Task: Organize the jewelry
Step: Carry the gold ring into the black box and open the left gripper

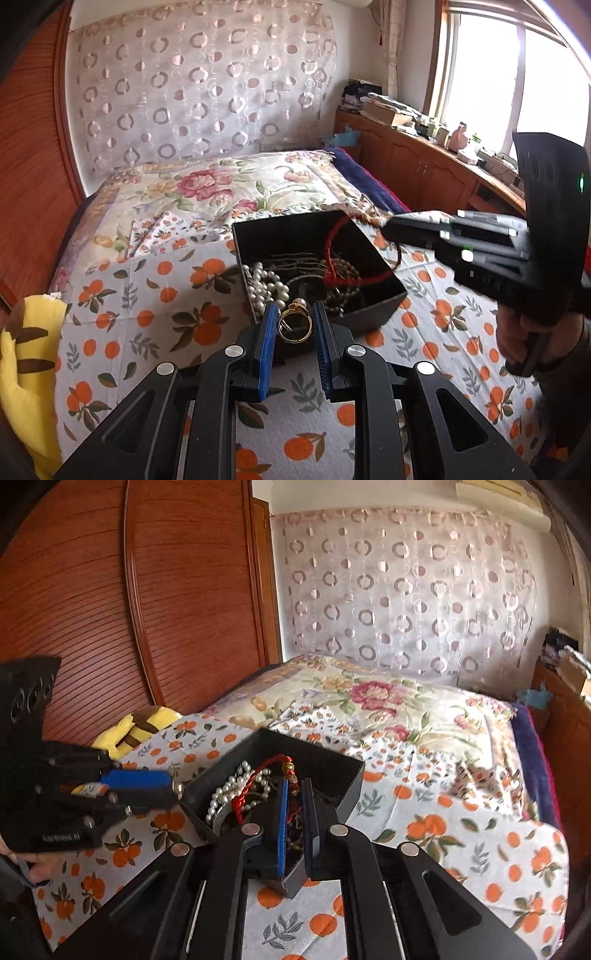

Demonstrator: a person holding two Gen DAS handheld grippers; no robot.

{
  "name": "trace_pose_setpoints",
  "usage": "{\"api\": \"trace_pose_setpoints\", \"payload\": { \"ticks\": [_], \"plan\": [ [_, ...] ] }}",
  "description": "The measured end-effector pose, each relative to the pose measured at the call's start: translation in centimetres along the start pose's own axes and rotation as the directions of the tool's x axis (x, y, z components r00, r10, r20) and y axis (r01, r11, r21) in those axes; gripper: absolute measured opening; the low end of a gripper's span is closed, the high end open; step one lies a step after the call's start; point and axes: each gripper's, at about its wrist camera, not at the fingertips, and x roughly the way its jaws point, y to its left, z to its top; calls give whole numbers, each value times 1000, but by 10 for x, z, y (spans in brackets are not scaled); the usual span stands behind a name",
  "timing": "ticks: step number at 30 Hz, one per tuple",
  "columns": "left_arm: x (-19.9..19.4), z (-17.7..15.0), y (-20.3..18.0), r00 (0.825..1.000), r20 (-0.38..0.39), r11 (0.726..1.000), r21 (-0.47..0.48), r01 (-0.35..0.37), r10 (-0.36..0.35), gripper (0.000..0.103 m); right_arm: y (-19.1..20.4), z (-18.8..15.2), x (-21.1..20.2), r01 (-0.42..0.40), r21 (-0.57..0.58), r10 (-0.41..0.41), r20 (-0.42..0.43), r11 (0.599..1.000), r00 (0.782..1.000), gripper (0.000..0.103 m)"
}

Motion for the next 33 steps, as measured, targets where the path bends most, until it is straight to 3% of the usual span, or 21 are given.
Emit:
{"api": "trace_pose_setpoints", "payload": {
  "ticks": [12,20,33],
  "plan": [
    [22,24,3,1000,-2,1000,-15,-18,18,19,1,-9,9,-43,-5,43,-24,999,999,10],
    [42,43,-3,999,1,999,-1,-42,42,19,-9,-10,3,-25,21,26,-21,999,999,10],
    [41,43,-7,999,8,999,-6,-43,43,19,-9,-3,-6,0,13,0,-9,1000,1000,10]
  ]
}}
